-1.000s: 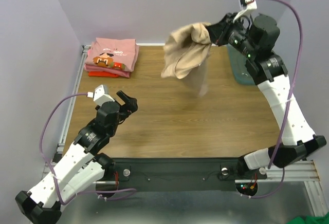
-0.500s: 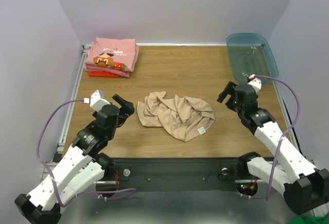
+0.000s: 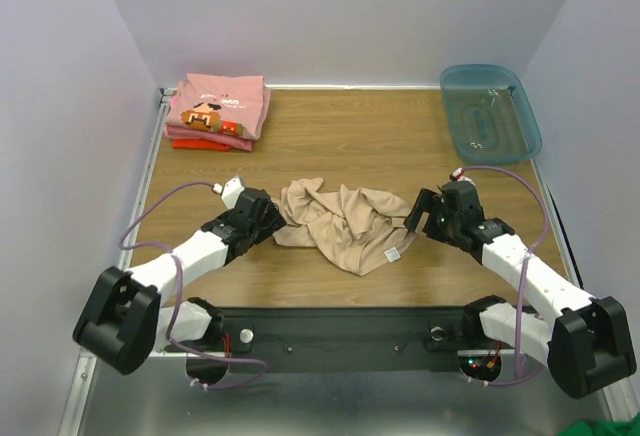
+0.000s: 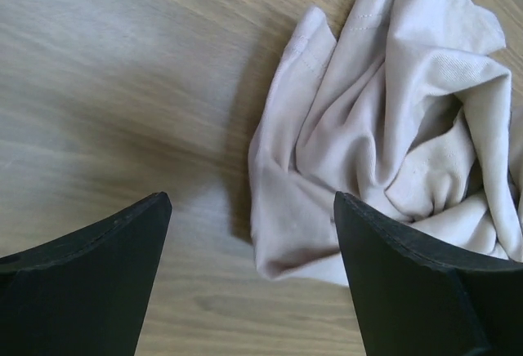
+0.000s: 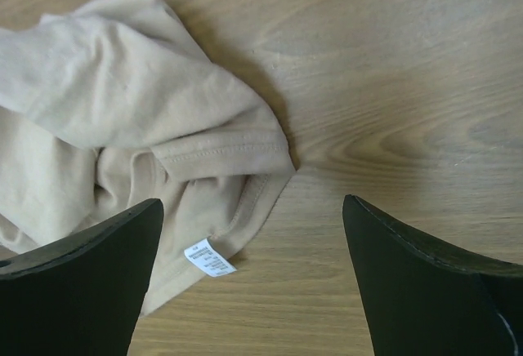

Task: Fold and stack the t-shirts
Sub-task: Flatten the tshirt out

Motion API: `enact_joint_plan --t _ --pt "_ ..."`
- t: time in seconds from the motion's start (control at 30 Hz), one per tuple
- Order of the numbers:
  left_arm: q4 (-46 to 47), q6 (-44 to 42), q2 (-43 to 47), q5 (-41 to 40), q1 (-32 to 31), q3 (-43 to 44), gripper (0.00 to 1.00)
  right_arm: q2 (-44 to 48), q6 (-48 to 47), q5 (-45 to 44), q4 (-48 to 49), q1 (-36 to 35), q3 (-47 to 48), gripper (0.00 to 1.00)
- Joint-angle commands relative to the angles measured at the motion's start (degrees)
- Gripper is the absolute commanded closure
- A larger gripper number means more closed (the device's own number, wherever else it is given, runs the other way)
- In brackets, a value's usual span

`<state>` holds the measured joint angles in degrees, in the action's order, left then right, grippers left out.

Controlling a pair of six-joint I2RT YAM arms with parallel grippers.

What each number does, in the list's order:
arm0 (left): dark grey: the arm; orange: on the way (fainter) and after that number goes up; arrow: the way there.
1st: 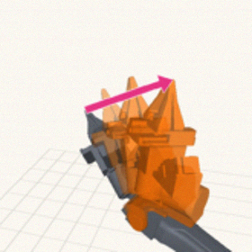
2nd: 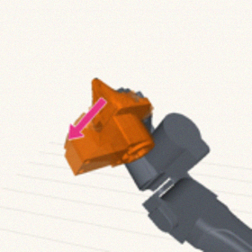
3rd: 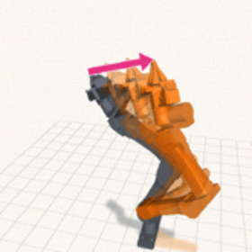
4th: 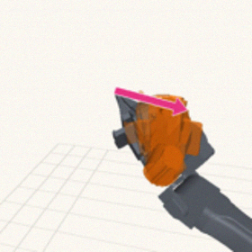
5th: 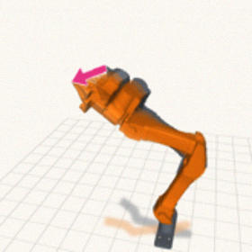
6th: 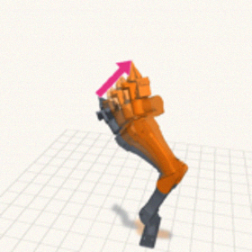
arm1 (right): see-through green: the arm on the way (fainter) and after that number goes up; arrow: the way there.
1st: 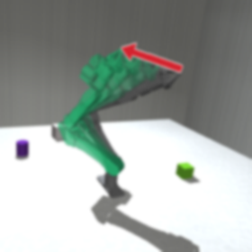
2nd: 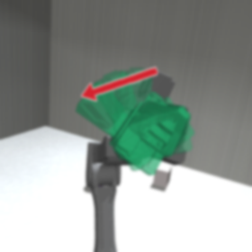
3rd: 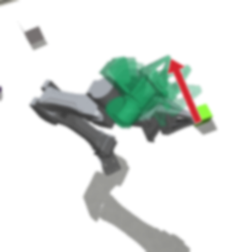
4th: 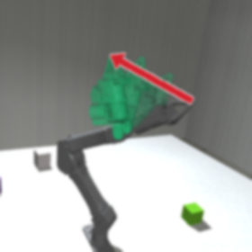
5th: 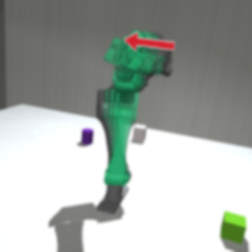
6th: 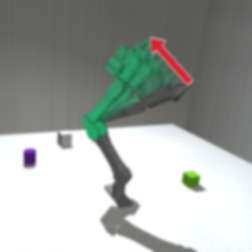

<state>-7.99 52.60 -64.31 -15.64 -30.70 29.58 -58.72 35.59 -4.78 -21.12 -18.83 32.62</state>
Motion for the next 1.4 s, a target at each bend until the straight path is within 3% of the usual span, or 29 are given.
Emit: enact_joint_plan --t 0.0,0.07,0.1,0.23,0.27,0.3,0.37,0.47,0.5,0.57,0.63,0.8,1.0,1.27,1.37 --pt "10.3 -2.2 -6.0 5.2 2.4 0.2 0.20 -0.5 -1.2 3.7 4.5 -0.5 -1.7 0.05" --pt "11.1 -2.7 -9.9 6.1 2.9 1.0 0.33 -2.9 -1.1 4.1 6.1 -0.7 -2.8 0.08" --pt "11.5 -2.9 -11.2 6.9 3.2 1.3 0.45 -4.1 -1.1 4.2 7.5 -0.7 -3.3 0.09" --pt "15.2 -3.9 -17.3 9.2 3.6 2.4 0.68 -11.3 -2.6 4.5 10.9 -0.9 -3.1 0.14" --pt "15.7 -4.3 -18.3 10.0 3.6 2.7 0.79 -12.5 -2.8 4.5 11.5 -0.9 -2.9 0.14" --pt "16.1 -4.7 -19.1 11.8 3.7 3.1 1.00 -13.5 -2.9 6.3 12.4 -1.0 -2.5 0.16" --pt "16.5 -5.9 -20.8 13.0 3.7 4.2 1.00 -15.5 -3.1 6.6 13.5 -1.2 -1.5 0.21" --pt "16.3 -7.2 -18.6 13.0 3.7 4.4 1.00 -16.4 -3.3 7.2 14.5 -1.5 -0.1 0.58" --pt "16.0 -7.9 -17.1 12.7 3.7 4.3 1.00 -15.9 -3.8 7.3 14.6 -1.5 0.8 0.85" --pt "15.2 -8.4 -10.9 11.4 3.7 4.3 1.00 -14.0 -5.3 8.2 14.4 -1.5 2.0 0.99" --pt "13.7 -9.2 -5.5 9.8 3.7 4.5 1.00 -9.6 -7.2 9.1 12.9 -1.5 4.0 0.99" --pt "8.1 -11.4 18.1 4.6 3.5 8.5 1.00 4.4 -7.8 5.4 6.6 -1.5 12.3 1.00" --pt "-1.0 -13.5 31.3 -0.7 3.3 22.1 1.00 14.1 -8.9 0.3 1.4 -1.5 26.3 1.00" --pt "-5.5 -17.1 32.3 -7.7 3.2 40.8 1.00 13.2 -12.9 -3.7 -6.4 -1.5 50.2 1.00" --pt "-5.5 -17.4 31.8 -9.4 3.2 45.0 1.00 11.9 -12.0 -5.5 -7.1 -1.5 54.6 1.00"
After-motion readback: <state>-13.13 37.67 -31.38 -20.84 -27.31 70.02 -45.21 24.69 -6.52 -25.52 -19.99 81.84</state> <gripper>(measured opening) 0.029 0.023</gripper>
